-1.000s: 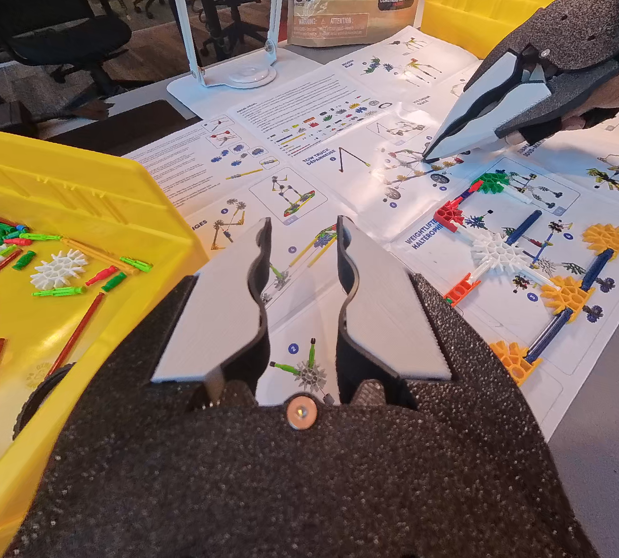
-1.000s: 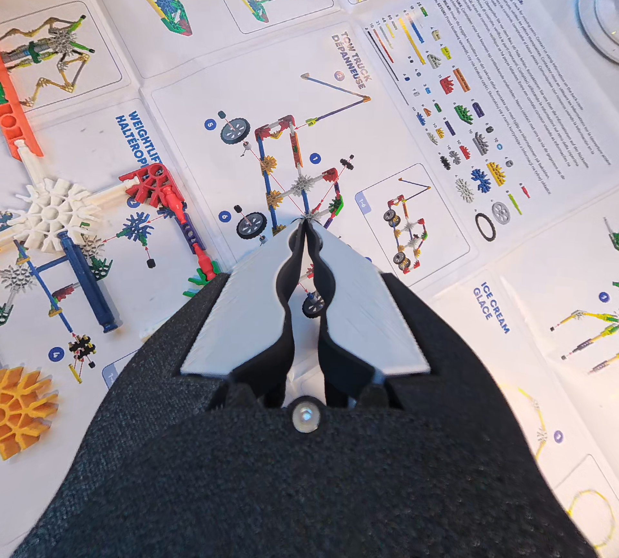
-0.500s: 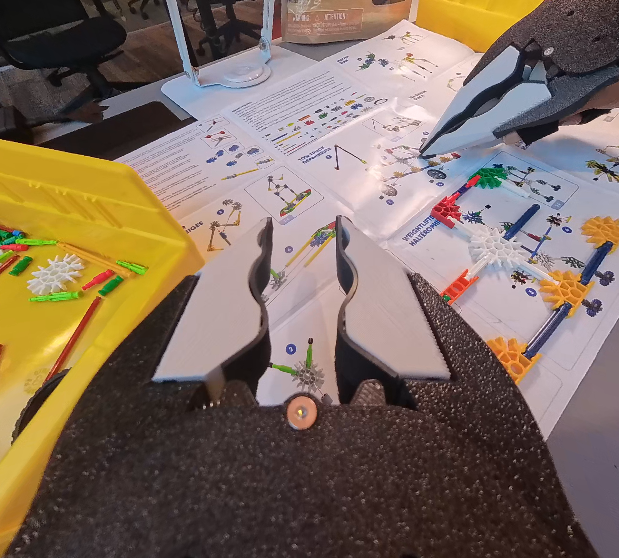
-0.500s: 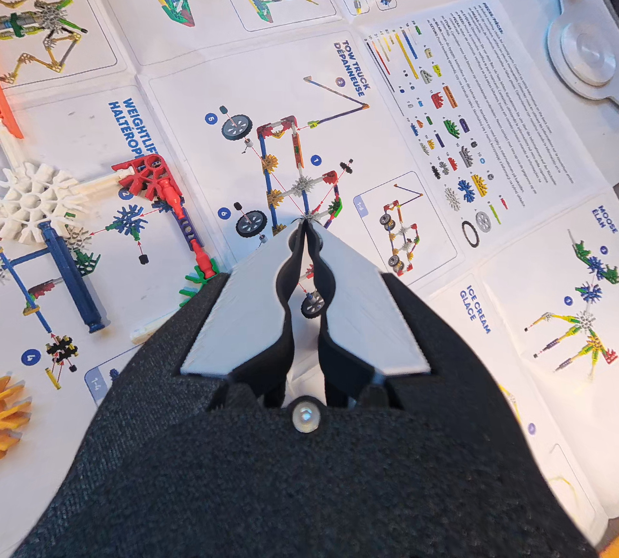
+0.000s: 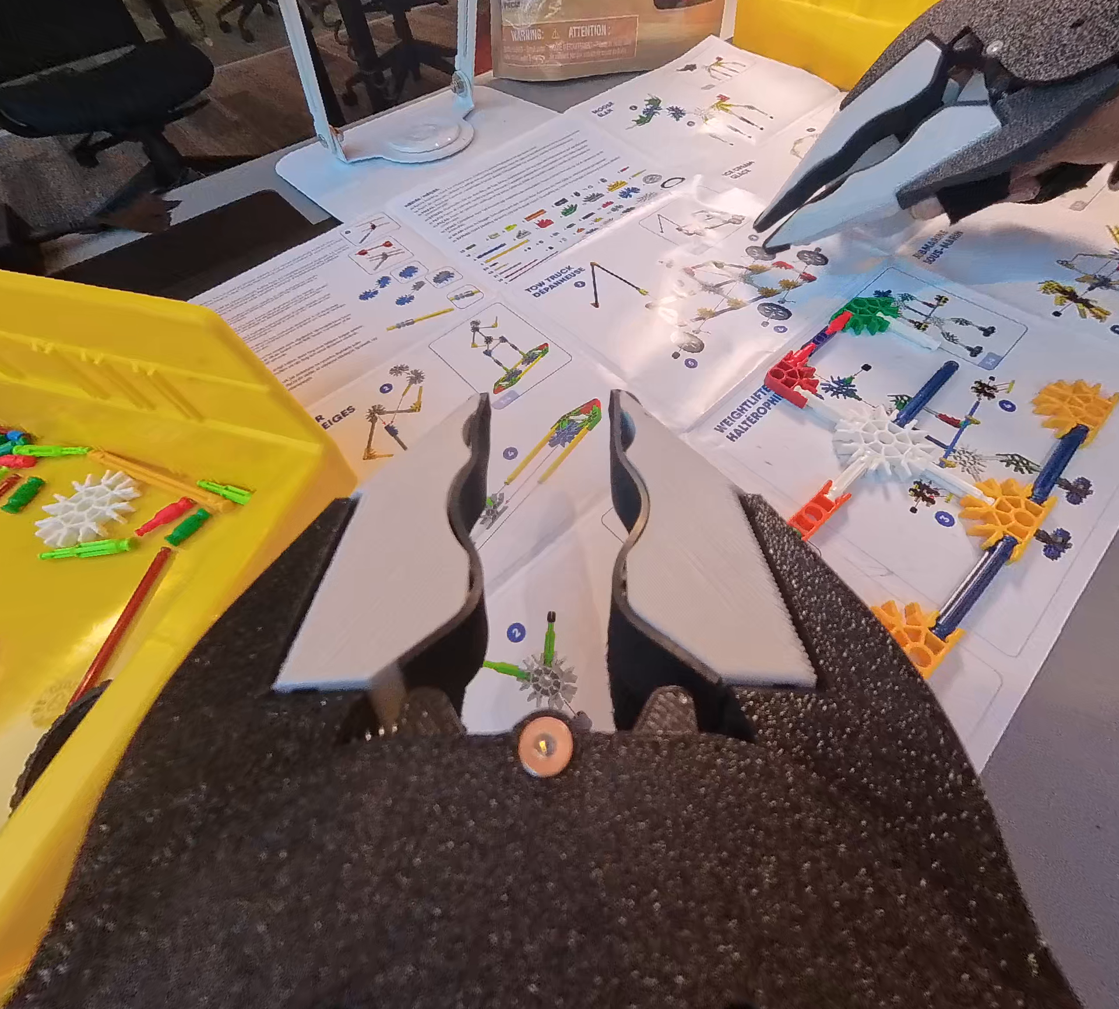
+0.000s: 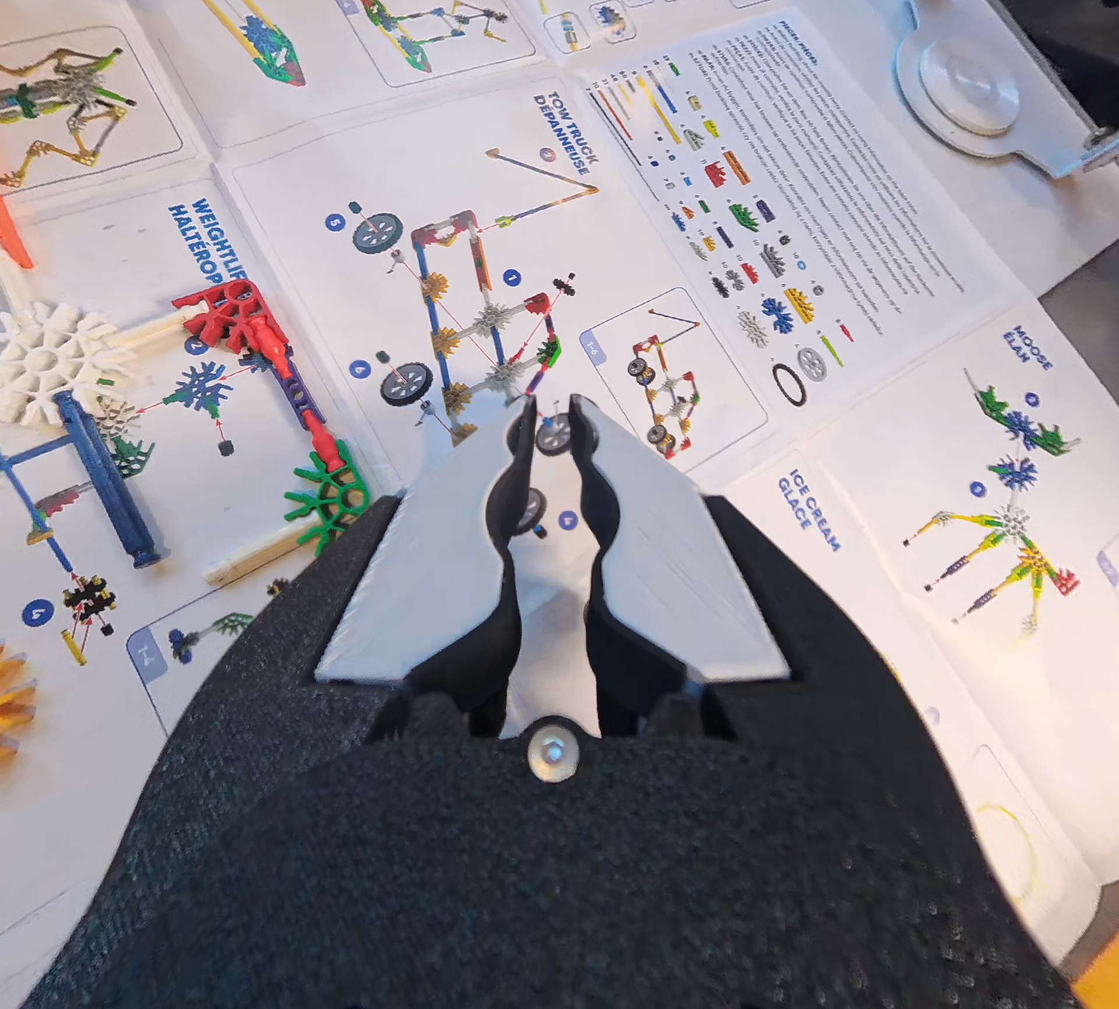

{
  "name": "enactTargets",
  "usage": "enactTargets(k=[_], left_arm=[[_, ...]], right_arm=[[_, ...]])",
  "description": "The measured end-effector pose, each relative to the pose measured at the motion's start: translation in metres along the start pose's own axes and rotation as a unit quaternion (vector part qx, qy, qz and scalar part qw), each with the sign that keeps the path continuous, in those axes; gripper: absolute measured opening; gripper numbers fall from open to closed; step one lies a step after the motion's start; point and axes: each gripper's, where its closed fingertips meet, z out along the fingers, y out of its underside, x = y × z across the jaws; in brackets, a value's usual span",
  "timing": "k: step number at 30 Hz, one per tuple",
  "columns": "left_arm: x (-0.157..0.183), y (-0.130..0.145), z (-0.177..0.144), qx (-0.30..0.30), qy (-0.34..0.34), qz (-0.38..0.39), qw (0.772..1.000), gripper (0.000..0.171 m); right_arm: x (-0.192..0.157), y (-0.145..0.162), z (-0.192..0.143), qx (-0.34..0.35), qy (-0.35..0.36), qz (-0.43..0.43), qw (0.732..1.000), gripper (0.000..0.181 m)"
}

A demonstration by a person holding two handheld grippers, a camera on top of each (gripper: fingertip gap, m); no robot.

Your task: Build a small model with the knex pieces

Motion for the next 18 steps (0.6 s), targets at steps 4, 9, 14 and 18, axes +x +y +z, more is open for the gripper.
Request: enactTargets(k=[4,9,14,18], left_arm=[[-0.0002,-0.0004,-0.0006,0.002,0.006,-0.008,1.000,0.037],[-0.0014,-0.0014,-0.0021,0.008,0.014,-0.024,1.000,0.037],[-0.0002,-0.0002,-0.0023,0.004,0.021,-0.029,0.999,0.037],[-0.0012,0.0003,-0.0031,0.004,0.022,-0.037,0.999,0.039]], right_arm=[[0.0103,0.0035,-0.0068,0.008,0.002,0.022,1.000,0.010],[0.0068,0.0080,-0.0033,0.002,-0.007,0.021,1.000,0.010],[0.0023,0.0094,0.0001,-0.003,-0.011,0.013,1.000,0.010],[0.0008,0.0085,-0.0003,-0.002,-0.013,0.012,1.000,0.010]])
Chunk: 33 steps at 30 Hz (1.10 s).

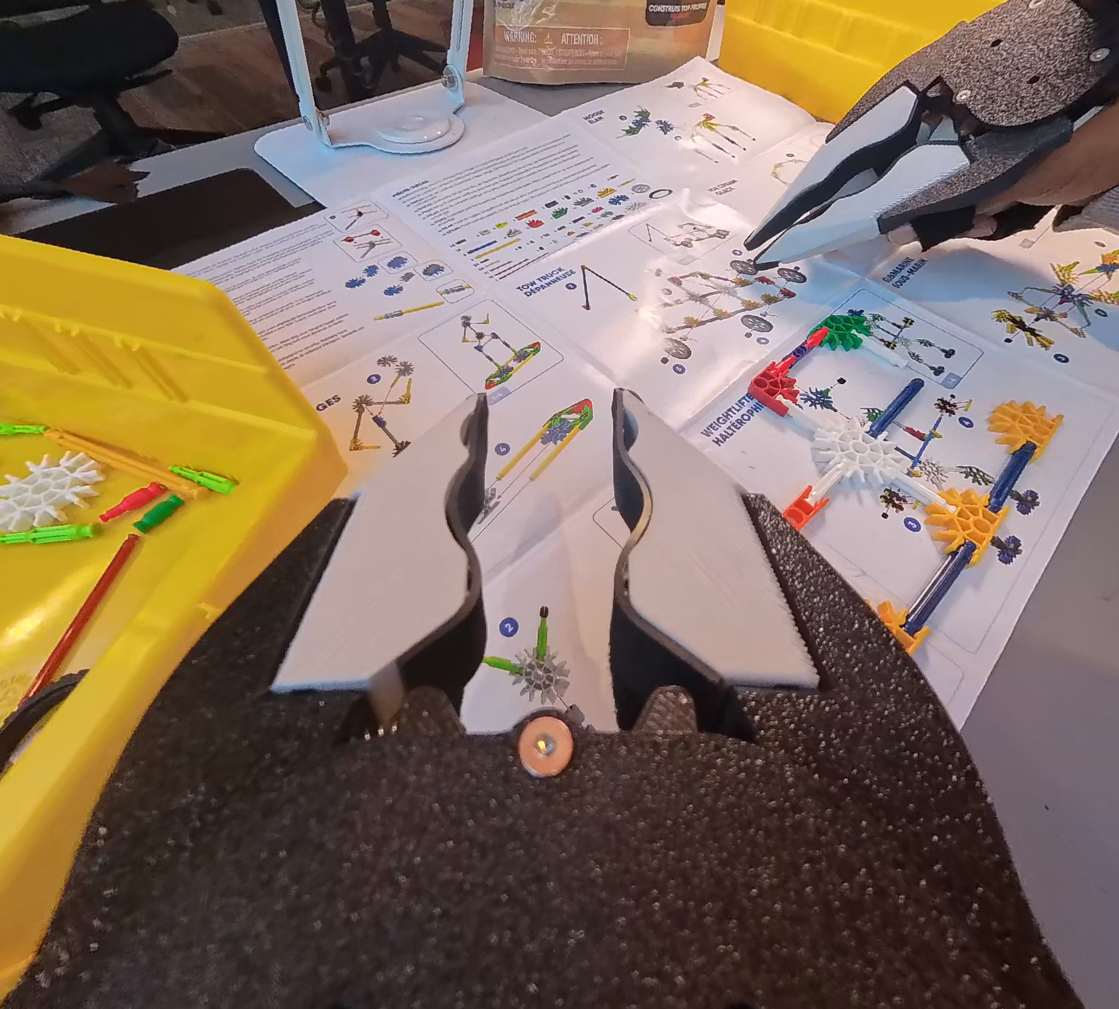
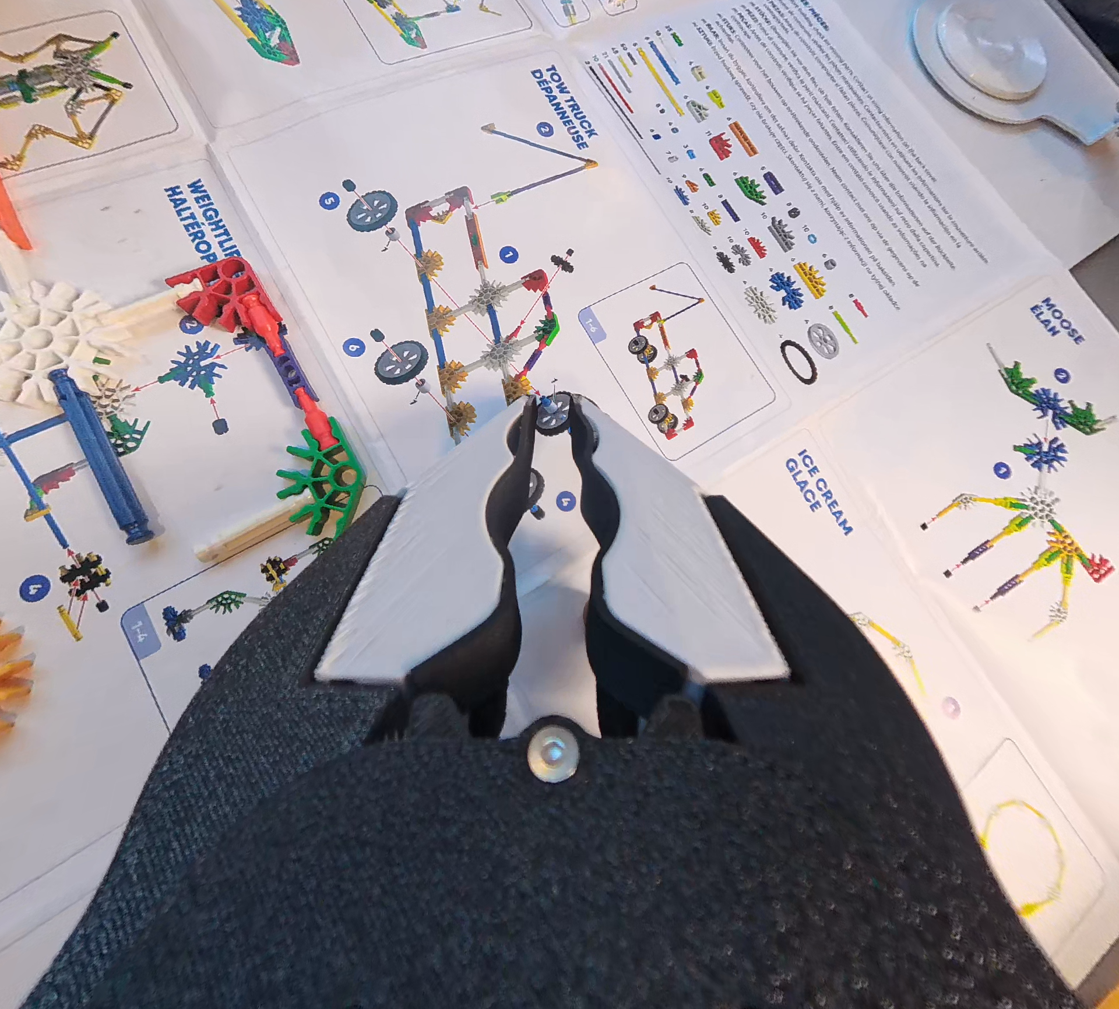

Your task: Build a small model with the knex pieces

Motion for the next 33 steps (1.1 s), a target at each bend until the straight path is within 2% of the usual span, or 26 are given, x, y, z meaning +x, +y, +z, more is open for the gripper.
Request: enactTargets(k=[6,12,17,24,26,29,31,33], left_arm=[[-0.002,-0.001,-0.002,0.003,-0.005,-0.006,1.000,0.039],[-0.005,-0.003,-0.004,0.012,-0.012,-0.005,1.000,0.029],[-0.008,-0.007,-0.006,0.029,-0.014,-0.011,0.999,0.020],[-0.024,-0.015,-0.015,0.048,-0.047,-0.017,0.998,0.017],[-0.036,-0.030,-0.028,0.070,-0.071,-0.015,0.995,0.017],[-0.078,-0.058,-0.062,0.096,-0.147,-0.008,0.984,0.018],[-0.109,-0.069,-0.079,0.078,-0.174,-0.026,0.981,0.020],[-0.137,-0.071,-0.082,0.024,-0.184,-0.037,0.982,0.027]], right_arm=[[0.000,-0.011,-0.005,0.023,0.007,-0.002,1.000,0.010],[0.008,-0.054,-0.035,0.142,0.017,0.035,0.989,0.018],[-0.012,-0.079,-0.071,0.223,-0.009,0.065,0.973,0.018],[-0.030,-0.048,-0.078,0.215,0.025,0.046,0.975,0.018],[-0.028,-0.043,-0.081,0.212,0.037,0.043,0.976,0.018],[-0.027,-0.043,-0.088,0.224,0.041,0.050,0.972,0.018],[-0.029,-0.043,-0.089,0.230,0.033,0.056,0.971,0.018],[-0.032,-0.044,-0.088,0.232,0.027,0.055,0.971,0.018]])
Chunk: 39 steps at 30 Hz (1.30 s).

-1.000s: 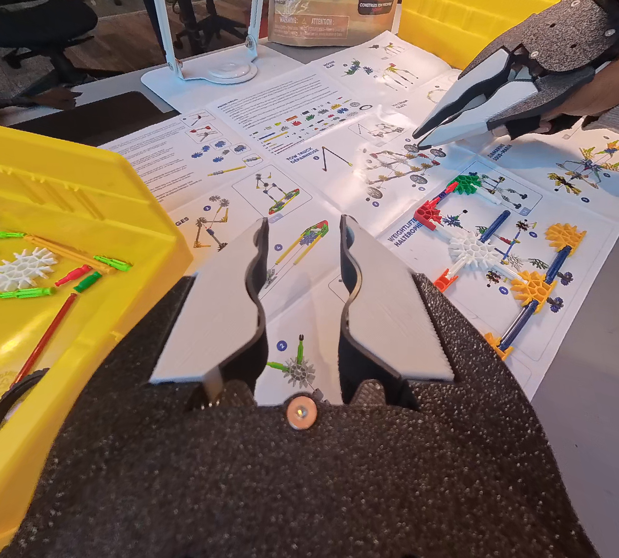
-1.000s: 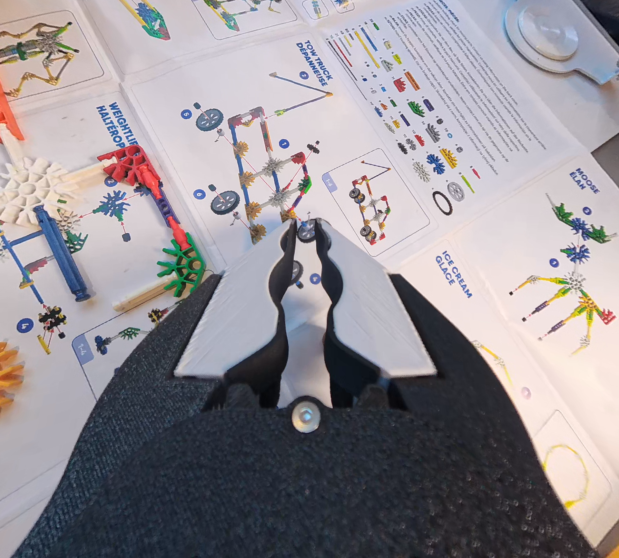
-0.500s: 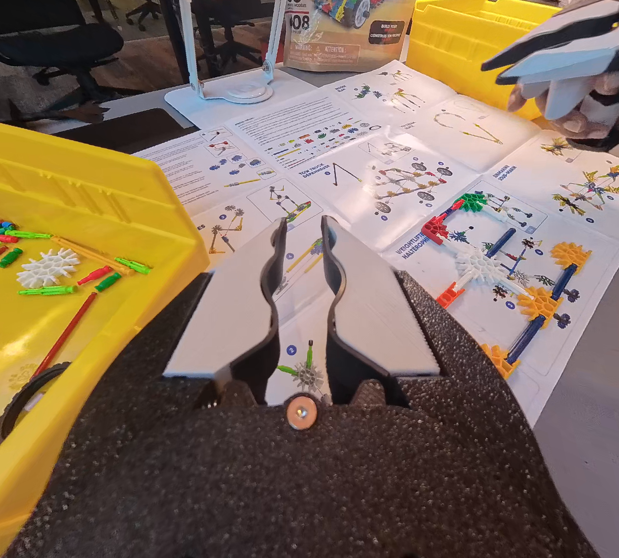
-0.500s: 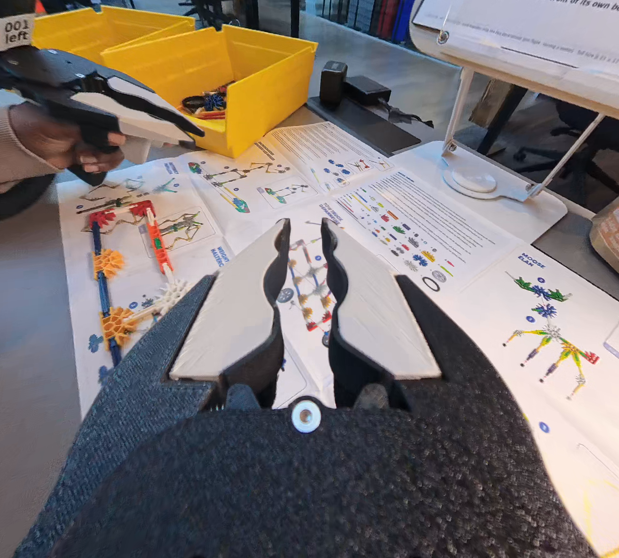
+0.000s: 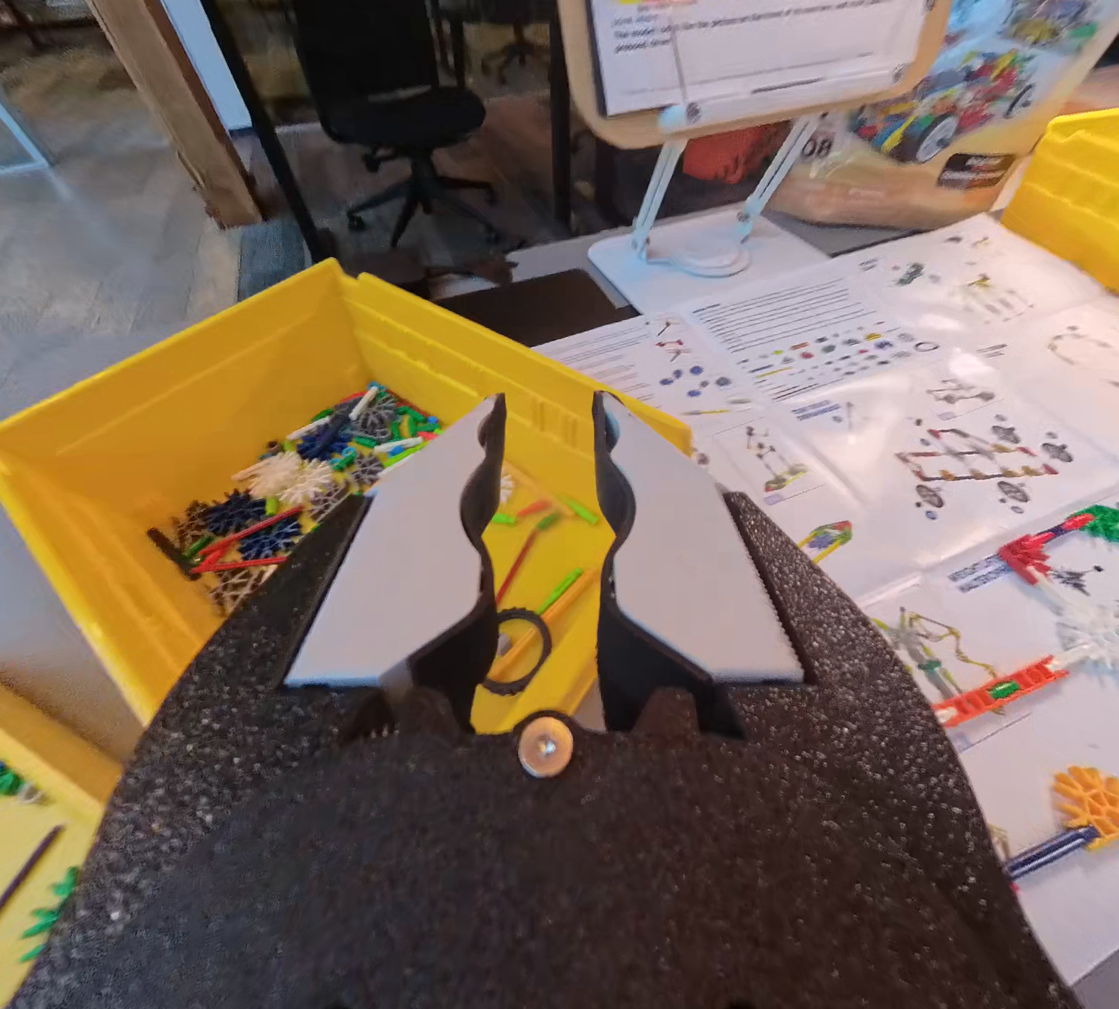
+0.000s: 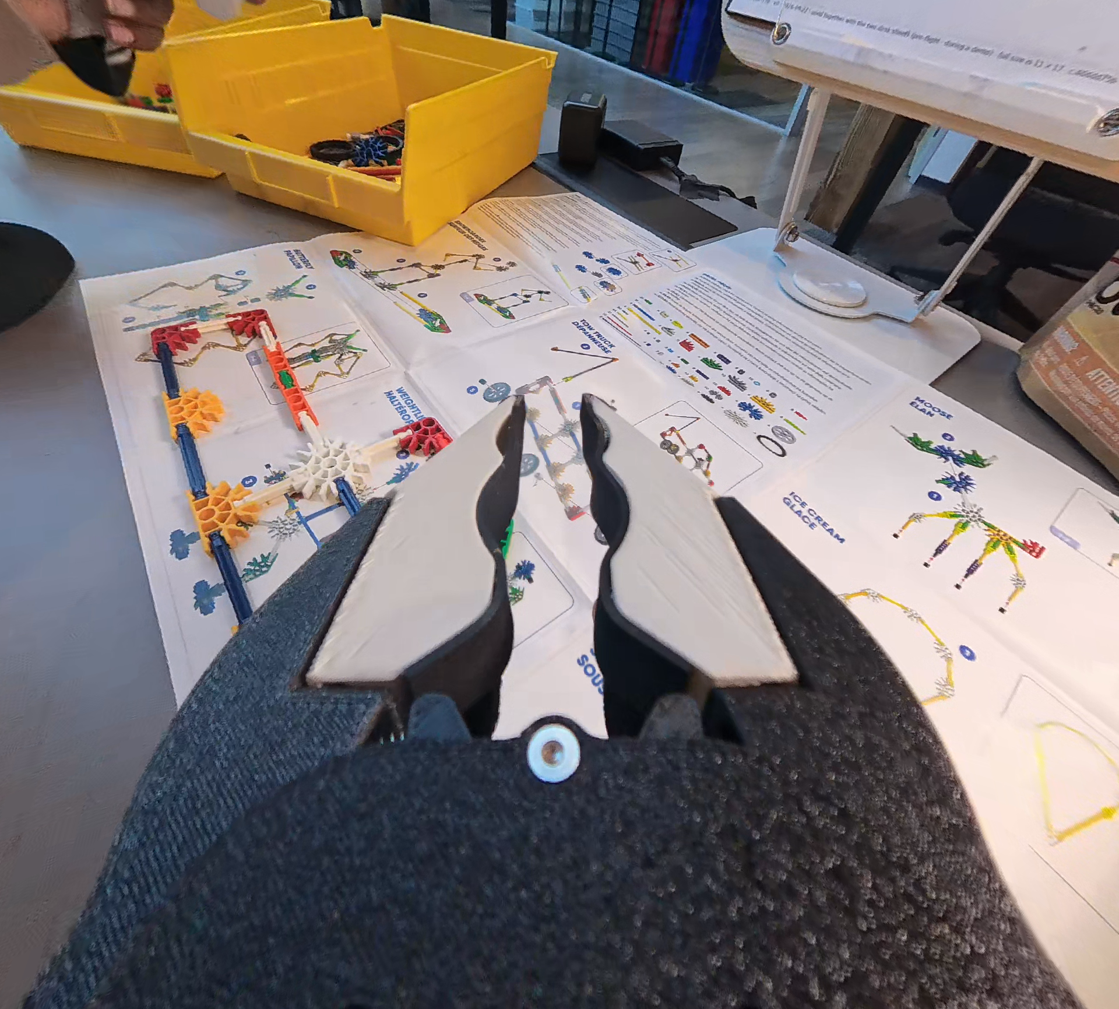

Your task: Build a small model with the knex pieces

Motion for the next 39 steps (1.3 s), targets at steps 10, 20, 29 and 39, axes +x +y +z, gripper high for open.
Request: enactTargets(k=[10,20,29,39], left_arm=[[-0.043,0.107,0.104,-0.313,0.037,0.056,0.947,0.041],[-0.050,0.127,0.115,-0.341,0.053,0.057,0.937,0.035],[-0.017,0.034,0.086,-0.180,0.042,0.137,0.973,0.035],[0.239,0.049,0.032,-0.126,0.346,0.229,0.901,0.035]], right_arm=[[-0.009,0.001,0.003,0.003,-0.010,-0.004,1.000,0.017],[-0.007,0.010,0.005,-0.010,-0.014,0.001,1.000,0.016],[-0.005,0.013,0.007,-0.011,-0.011,0.008,1.000,0.016],[-0.008,0.023,0.010,-0.045,-0.006,-0.037,0.998,0.016]])
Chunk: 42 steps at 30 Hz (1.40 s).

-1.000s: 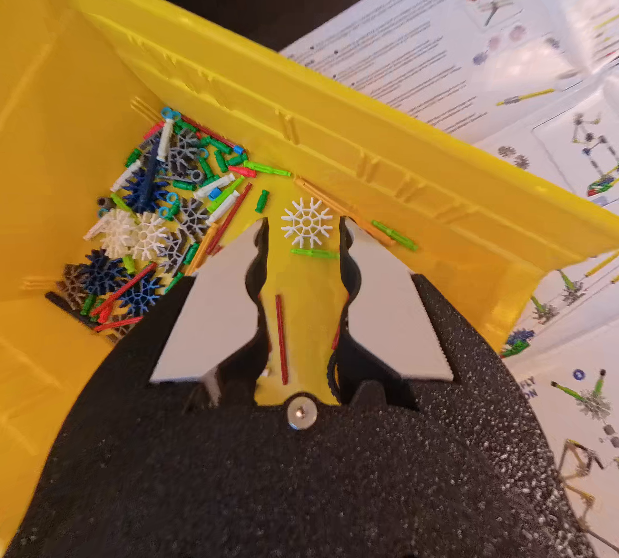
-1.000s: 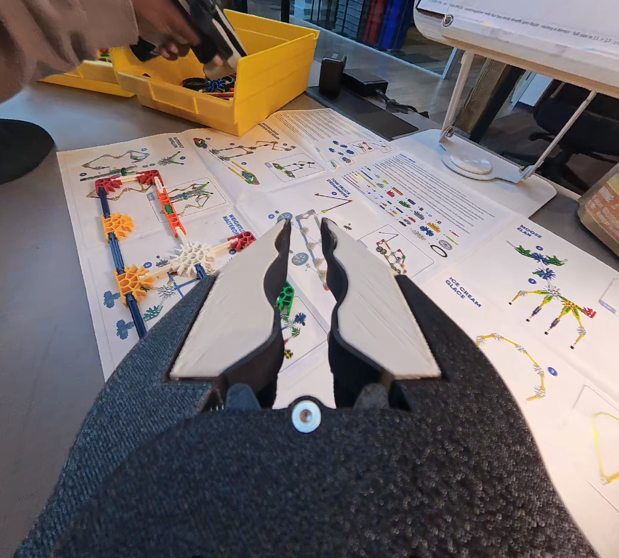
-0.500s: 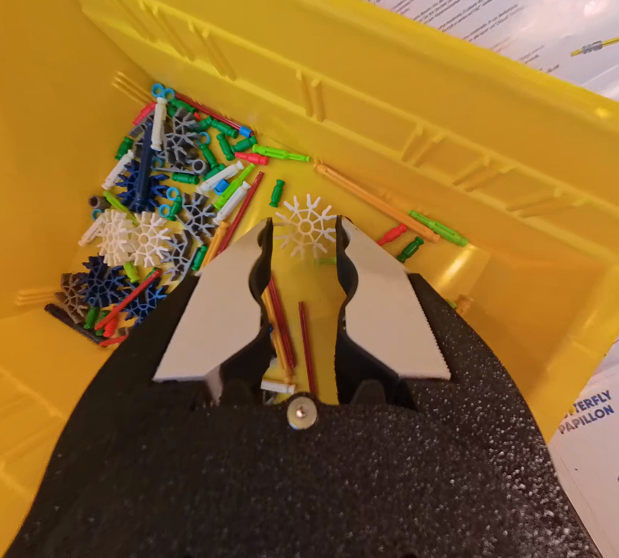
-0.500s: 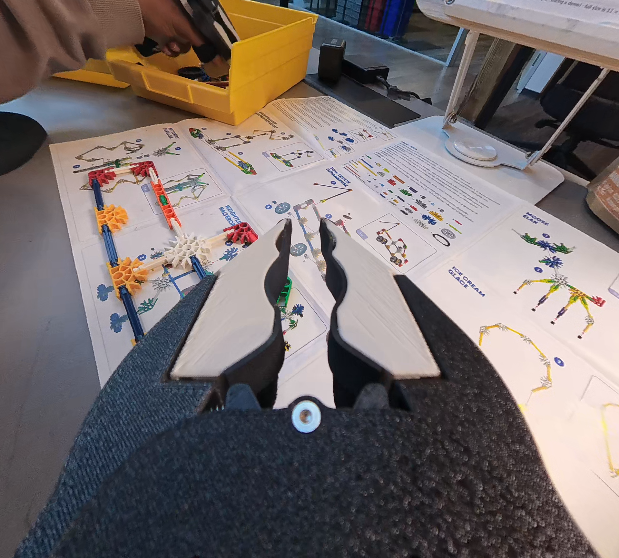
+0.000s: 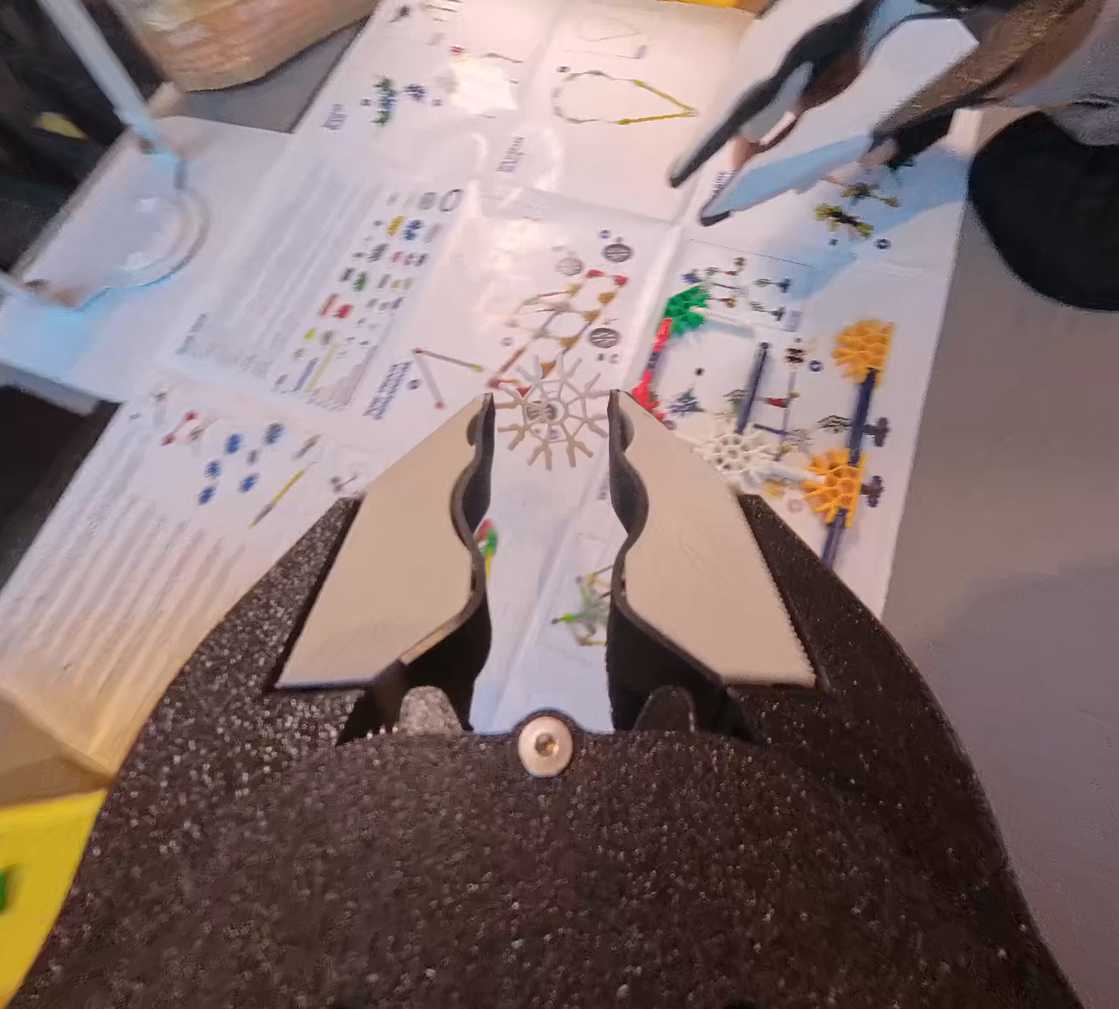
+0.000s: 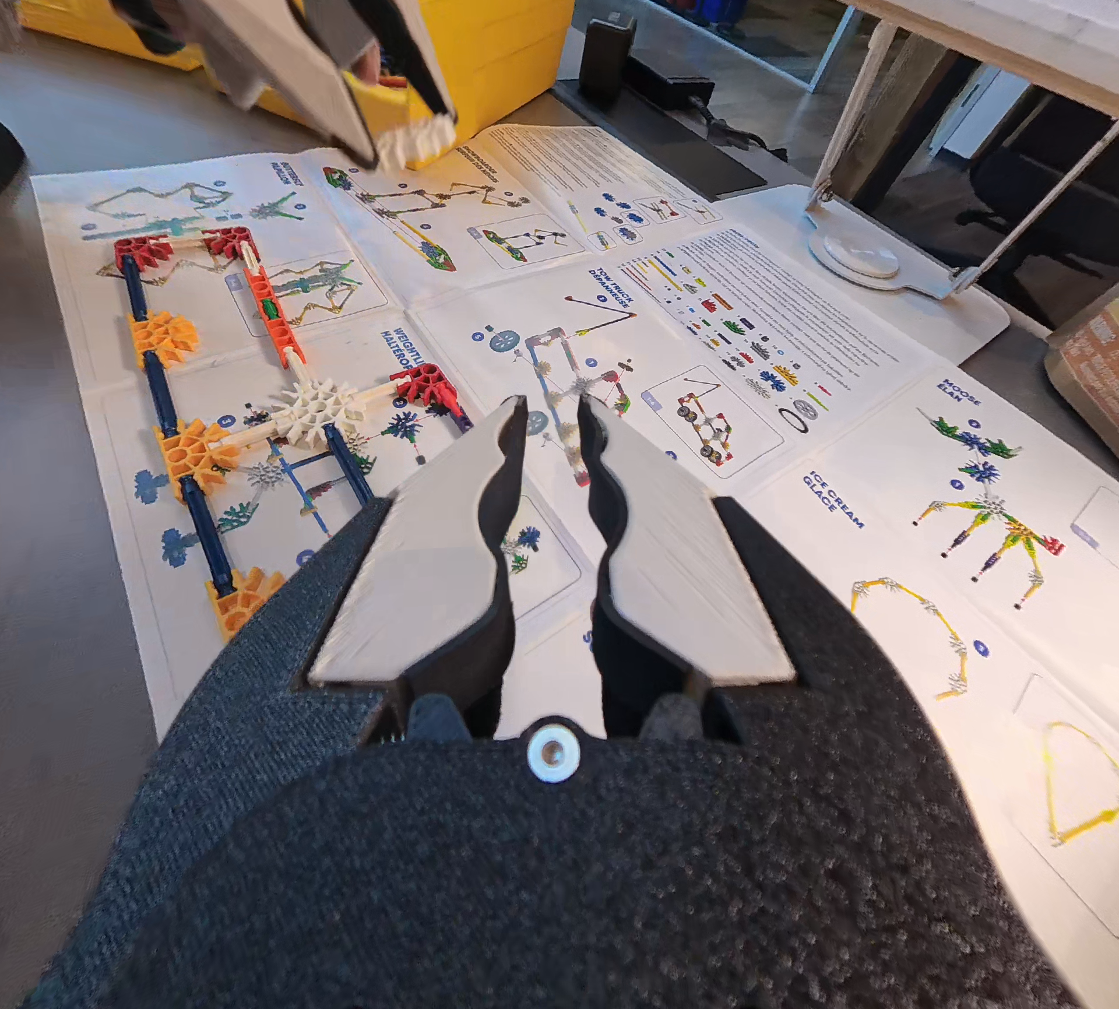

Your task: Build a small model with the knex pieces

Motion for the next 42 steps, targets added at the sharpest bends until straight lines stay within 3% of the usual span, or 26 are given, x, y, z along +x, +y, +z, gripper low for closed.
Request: enactTargets(k=[3,7,15,21,26,32,42], left_arm=[[0.048,0.000,0.041,-0.006,0.072,0.016,0.997,0.035],[0.083,-0.002,0.074,-0.024,0.127,0.036,0.991,0.035],[0.102,-0.005,0.099,-0.043,0.154,0.069,0.985,0.036],[0.107,0.005,0.102,-0.060,0.162,0.068,0.983,0.039],[0.095,0.010,0.082,-0.067,0.155,0.063,0.984,0.044],[0.090,0.038,0.071,-0.087,0.150,0.058,0.983,0.030],[0.093,0.047,0.072,-0.090,0.155,0.087,0.980,0.005]], right_arm=[[0.005,0.003,-0.005,-0.013,0.004,-0.010,1.000,0.016],[-0.003,0.017,-0.012,-0.048,-0.034,-0.022,0.998,0.017],[-0.029,0.026,-0.026,-0.060,-0.128,-0.017,0.990,0.017],[-0.044,0.043,-0.023,-0.099,-0.162,-0.021,0.981,0.017],[-0.050,0.051,-0.020,-0.122,-0.170,-0.030,0.978,0.018],[-0.059,0.056,-0.011,-0.164,-0.165,-0.037,0.972,0.042],[-0.065,0.057,-0.007,-0.182,-0.183,-0.065,0.964,0.032]])
